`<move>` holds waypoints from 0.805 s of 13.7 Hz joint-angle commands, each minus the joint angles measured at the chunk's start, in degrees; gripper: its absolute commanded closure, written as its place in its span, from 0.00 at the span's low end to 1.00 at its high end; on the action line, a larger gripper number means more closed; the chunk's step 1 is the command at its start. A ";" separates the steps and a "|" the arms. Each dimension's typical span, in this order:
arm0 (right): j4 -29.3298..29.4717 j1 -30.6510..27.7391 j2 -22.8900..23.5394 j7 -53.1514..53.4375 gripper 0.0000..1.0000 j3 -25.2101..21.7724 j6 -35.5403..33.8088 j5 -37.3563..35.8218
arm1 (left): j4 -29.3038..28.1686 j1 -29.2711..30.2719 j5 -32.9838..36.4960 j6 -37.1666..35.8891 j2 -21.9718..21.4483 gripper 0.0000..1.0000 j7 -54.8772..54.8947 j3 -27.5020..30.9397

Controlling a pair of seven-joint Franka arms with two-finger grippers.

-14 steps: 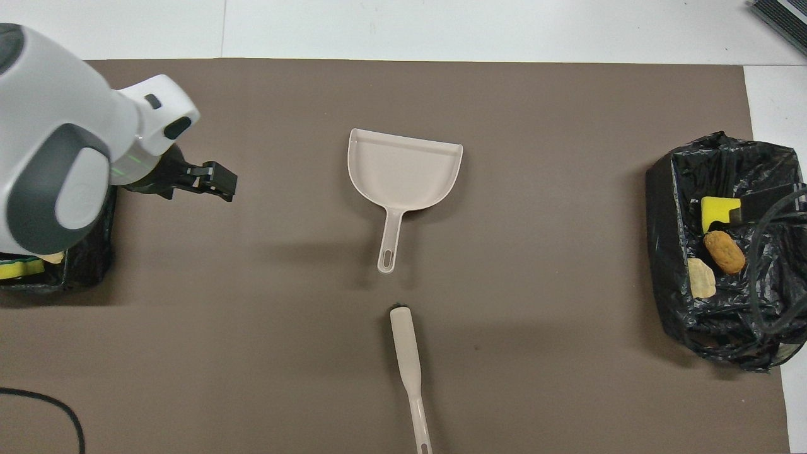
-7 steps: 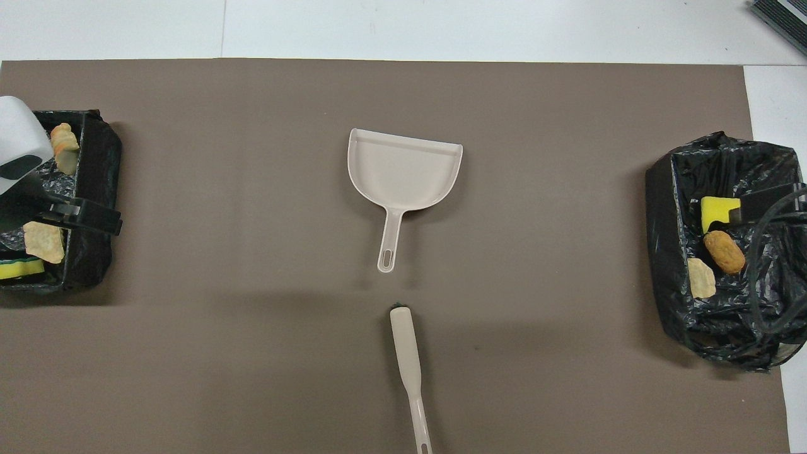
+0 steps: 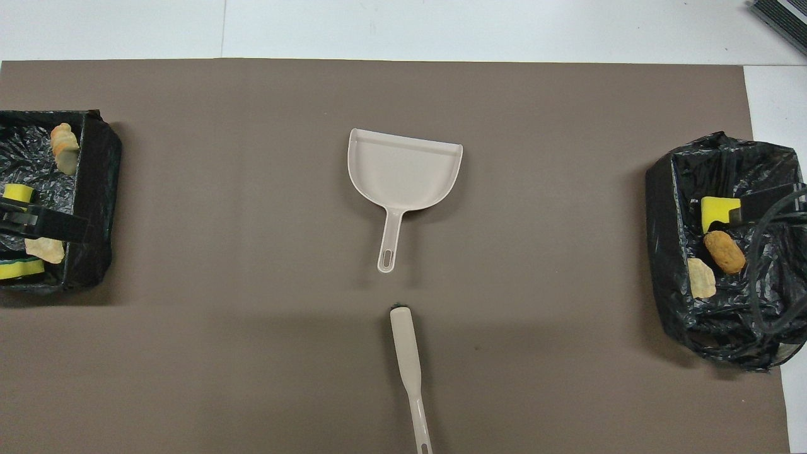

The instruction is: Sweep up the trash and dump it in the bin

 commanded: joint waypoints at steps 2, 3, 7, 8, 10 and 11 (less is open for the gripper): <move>-0.51 -0.04 -0.80 0.93 0.00 -0.03 -0.67 1.01 | 6.07 2.24 -1.51 -5.03 3.67 0.00 1.12 0.24; -0.51 -0.04 -0.80 0.93 0.00 -0.03 -0.67 1.01 | 6.08 3.04 -2.56 -5.03 3.24 0.00 1.12 0.23; -0.51 -0.04 -0.80 0.93 0.00 -0.03 -0.67 1.01 | 5.38 4.28 -2.05 -4.86 2.18 0.00 4.55 -0.29; -0.51 -0.04 -0.80 0.93 0.00 -0.03 -0.67 1.01 | 5.55 4.37 -1.96 -4.60 2.36 0.00 4.38 -0.29; -0.51 -0.04 -0.80 0.93 0.00 -0.03 -0.67 1.01 | 5.38 4.46 -1.96 -4.77 2.27 0.00 4.03 -0.29; -0.51 -0.04 -0.80 0.93 0.00 -0.03 -0.67 1.01 | 5.38 4.46 -1.96 -4.86 2.27 0.00 3.94 -0.29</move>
